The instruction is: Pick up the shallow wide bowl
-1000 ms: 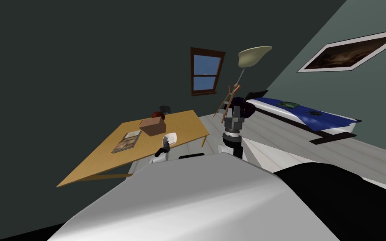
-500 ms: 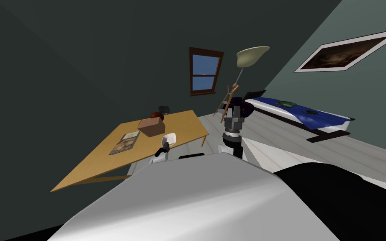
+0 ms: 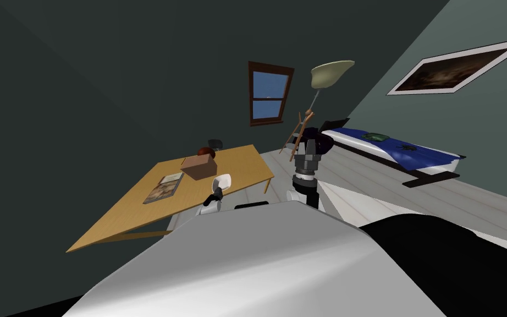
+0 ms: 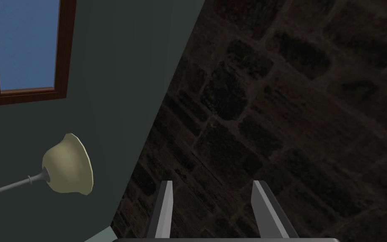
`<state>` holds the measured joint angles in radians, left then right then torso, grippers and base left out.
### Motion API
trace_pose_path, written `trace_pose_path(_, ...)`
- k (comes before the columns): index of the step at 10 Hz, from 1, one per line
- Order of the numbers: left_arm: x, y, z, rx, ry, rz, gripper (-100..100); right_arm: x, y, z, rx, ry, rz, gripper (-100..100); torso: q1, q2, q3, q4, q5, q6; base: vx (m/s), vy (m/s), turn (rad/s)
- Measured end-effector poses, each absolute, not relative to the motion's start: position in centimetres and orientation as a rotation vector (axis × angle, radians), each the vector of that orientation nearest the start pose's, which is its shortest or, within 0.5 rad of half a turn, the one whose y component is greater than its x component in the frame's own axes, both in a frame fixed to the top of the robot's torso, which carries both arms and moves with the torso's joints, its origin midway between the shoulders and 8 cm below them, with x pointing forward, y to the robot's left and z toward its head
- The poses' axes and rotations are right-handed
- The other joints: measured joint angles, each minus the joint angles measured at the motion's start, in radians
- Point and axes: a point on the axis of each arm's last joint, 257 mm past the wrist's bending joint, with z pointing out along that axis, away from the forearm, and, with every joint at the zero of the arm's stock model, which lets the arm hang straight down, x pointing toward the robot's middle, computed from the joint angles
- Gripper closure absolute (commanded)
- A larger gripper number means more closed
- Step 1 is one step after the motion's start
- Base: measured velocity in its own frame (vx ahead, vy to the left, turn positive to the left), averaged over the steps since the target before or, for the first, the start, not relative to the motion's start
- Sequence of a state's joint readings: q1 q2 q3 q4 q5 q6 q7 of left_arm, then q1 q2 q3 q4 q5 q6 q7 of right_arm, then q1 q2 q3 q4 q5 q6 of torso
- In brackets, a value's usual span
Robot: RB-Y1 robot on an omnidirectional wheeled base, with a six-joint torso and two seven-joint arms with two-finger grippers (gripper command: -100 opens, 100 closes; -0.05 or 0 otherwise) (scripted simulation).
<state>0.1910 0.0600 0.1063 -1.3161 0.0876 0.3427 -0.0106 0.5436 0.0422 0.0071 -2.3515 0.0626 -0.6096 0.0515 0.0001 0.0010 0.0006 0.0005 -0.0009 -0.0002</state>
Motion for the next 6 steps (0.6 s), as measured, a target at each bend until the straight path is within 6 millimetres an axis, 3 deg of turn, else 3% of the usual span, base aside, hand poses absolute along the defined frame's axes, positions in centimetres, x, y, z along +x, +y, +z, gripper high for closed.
trace_pose_path(5,37.2,31.1,-49.5,-1.861,1.578,-0.657,100,30.7,-27.1,6.1,0.515,0.529,1.232,0,0.000,0.002,0.002,0.001,-0.001,0.000,-0.008,0.006,0.041)
trace_pose_path(6,37.1,31.0,-49.5,-1.862,1.580,-0.656,0,30.7,-27.1,6.1,0.515,0.529,1.232,0,-0.001,0.002,0.001,0.001,-0.001,0.000,0.000,0.000,0.000)
